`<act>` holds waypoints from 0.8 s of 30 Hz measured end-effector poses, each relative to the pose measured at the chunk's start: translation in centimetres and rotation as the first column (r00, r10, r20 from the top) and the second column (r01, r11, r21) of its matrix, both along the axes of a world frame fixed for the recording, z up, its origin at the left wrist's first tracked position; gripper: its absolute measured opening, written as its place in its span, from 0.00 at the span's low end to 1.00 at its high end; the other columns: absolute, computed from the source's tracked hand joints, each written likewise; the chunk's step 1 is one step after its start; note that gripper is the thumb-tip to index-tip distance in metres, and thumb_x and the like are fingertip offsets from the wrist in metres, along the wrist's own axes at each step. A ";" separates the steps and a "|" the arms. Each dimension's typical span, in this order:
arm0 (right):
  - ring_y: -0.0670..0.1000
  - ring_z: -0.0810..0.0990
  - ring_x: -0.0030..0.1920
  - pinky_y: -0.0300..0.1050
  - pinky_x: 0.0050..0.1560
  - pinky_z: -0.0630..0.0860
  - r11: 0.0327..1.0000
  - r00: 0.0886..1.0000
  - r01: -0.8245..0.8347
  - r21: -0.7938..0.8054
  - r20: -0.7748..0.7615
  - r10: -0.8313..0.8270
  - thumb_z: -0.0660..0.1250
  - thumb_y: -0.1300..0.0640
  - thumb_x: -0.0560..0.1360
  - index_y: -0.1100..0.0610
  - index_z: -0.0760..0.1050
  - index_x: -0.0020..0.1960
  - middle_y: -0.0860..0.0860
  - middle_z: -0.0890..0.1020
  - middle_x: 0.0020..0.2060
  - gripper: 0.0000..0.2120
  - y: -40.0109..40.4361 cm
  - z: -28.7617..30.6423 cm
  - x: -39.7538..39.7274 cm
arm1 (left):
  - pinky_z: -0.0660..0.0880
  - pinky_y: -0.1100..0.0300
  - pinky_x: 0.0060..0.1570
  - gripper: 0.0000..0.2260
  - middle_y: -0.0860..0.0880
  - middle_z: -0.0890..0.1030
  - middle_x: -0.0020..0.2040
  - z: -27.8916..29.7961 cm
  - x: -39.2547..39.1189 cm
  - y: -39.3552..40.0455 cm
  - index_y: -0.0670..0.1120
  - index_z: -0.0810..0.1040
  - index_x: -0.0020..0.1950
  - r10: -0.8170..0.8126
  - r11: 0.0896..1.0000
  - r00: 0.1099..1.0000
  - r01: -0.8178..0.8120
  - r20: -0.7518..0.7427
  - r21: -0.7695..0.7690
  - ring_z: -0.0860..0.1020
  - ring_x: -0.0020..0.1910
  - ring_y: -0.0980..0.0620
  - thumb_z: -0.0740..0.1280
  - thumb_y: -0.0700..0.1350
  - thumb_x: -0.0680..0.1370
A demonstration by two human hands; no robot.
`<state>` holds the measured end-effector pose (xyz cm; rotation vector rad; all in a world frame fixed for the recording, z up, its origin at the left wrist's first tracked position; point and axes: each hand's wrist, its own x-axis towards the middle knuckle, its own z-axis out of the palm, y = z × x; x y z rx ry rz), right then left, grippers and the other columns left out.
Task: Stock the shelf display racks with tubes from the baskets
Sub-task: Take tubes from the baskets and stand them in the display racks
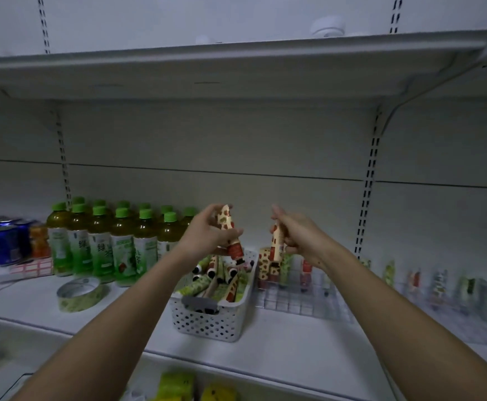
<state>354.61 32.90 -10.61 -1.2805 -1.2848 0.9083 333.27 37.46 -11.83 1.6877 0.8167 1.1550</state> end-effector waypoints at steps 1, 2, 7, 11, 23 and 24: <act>0.46 0.68 0.26 0.40 0.26 0.63 0.999 0.995 0.031 0.010 0.093 -0.032 0.61 0.46 0.81 0.59 0.77 0.50 0.54 0.77 0.36 0.16 -0.4 0.0 0.2 | 0.81 0.55 0.36 0.24 0.41 0.80 0.50 0.0 0.4 -0.2 0.52 0.74 0.63 -0.005 1.000 1.000 0.005 -0.013 0.006 0.84 0.40 0.46 0.76 0.41 0.70; 0.46 0.69 0.26 0.40 0.26 0.64 0.999 0.989 0.046 0.020 0.143 -0.048 0.61 0.49 0.81 0.59 0.77 0.50 0.54 0.80 0.37 0.14 -0.6 -0.1 0.5 | 0.81 0.55 0.36 0.21 0.42 0.81 0.49 0.0 0.8 -0.4 0.50 0.75 0.62 -0.014 1.000 1.000 0.014 -0.020 0.012 0.84 0.39 0.46 0.76 0.41 0.71; 0.47 0.69 0.23 0.38 0.24 0.65 0.996 0.982 0.057 0.073 0.174 -0.068 0.51 0.58 0.82 0.62 0.74 0.54 0.56 0.86 0.37 0.15 -1.6 -0.2 1.7 | 0.82 0.51 0.42 0.10 0.43 0.84 0.43 0.4 2.0 -0.8 0.43 0.82 0.56 -0.075 0.997 0.997 0.075 -0.005 -0.020 0.84 0.42 0.43 0.70 0.43 0.76; 0.48 0.68 0.25 0.40 0.25 0.65 0.991 0.959 0.038 0.129 0.274 -0.073 0.48 0.58 0.83 0.65 0.71 0.54 0.55 0.87 0.40 0.15 -1.9 -0.5 2.6 | 0.81 0.55 0.40 0.10 0.43 0.84 0.45 0.6 2.7 -0.6 0.45 0.81 0.56 -0.009 0.998 0.993 0.016 -0.114 0.060 0.84 0.43 0.44 0.69 0.47 0.77; 0.50 0.80 0.31 0.41 0.32 0.76 0.985 0.937 0.046 0.166 0.334 -0.101 0.63 0.58 0.81 0.59 0.78 0.49 0.56 0.81 0.36 0.07 -1.5 -0.8 4.7 | 0.81 0.50 0.51 0.12 0.45 0.86 0.45 0.3 3.3 0.8 0.42 0.85 0.49 -0.113 0.993 0.983 0.109 -0.147 -0.035 0.84 0.47 0.46 0.74 0.46 0.68; 0.50 0.82 0.32 0.40 0.33 0.77 0.984 0.935 0.050 0.168 0.338 -0.106 0.64 0.59 0.80 0.58 0.79 0.50 0.55 0.82 0.37 0.06 -1.4 -0.9 5.1 | 0.81 0.49 0.51 0.11 0.44 0.85 0.46 0.3 3.3 1.0 0.41 0.85 0.49 -0.117 0.993 0.982 0.111 -0.149 -0.048 0.84 0.48 0.46 0.74 0.45 0.69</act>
